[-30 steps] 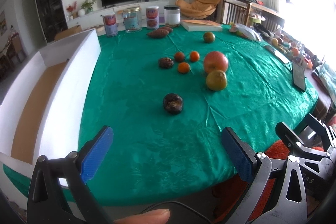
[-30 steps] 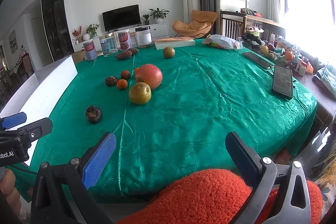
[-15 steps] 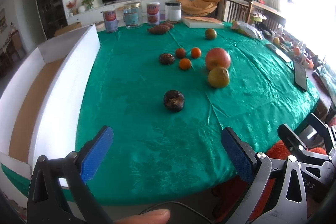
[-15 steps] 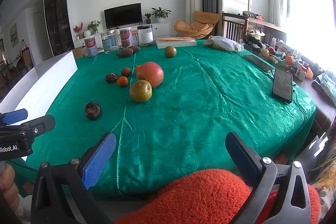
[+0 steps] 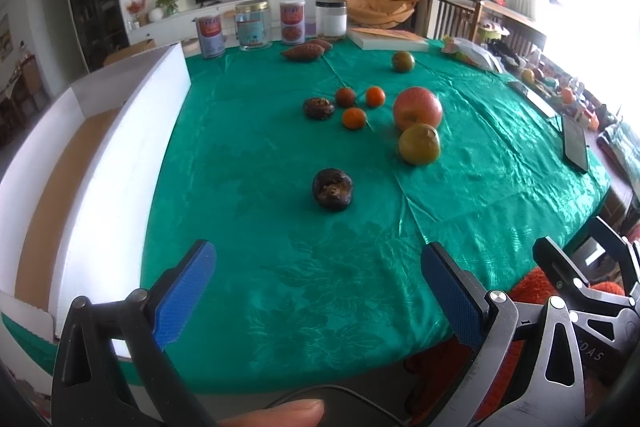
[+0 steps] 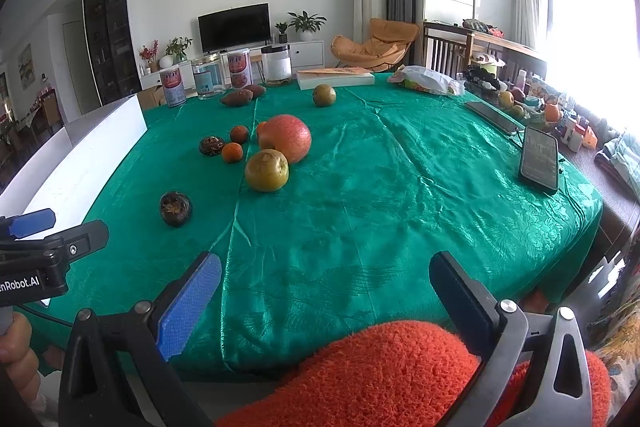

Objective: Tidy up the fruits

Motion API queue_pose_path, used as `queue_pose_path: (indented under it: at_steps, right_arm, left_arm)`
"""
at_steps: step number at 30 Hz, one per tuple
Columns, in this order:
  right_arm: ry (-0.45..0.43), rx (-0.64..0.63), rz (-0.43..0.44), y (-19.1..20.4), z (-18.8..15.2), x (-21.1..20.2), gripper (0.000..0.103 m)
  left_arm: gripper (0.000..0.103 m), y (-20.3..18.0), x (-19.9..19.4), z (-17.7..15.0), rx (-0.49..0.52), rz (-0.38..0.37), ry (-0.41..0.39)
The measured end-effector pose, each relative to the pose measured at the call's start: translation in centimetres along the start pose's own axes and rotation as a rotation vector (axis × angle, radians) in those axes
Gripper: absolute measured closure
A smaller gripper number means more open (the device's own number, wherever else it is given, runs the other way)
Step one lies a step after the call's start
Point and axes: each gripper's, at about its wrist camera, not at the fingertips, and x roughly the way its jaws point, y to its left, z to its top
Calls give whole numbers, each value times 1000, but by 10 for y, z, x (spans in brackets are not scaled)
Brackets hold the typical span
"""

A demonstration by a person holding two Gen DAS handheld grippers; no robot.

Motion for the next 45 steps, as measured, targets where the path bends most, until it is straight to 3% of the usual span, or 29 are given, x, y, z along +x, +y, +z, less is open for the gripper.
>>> queue_pose_path:
  at_steps: [45]
  right_arm:
    - [-5,-6,-8,2,-1,-1,0]
  left_arm:
    - [0,-1,1,1,-5,-20,8]
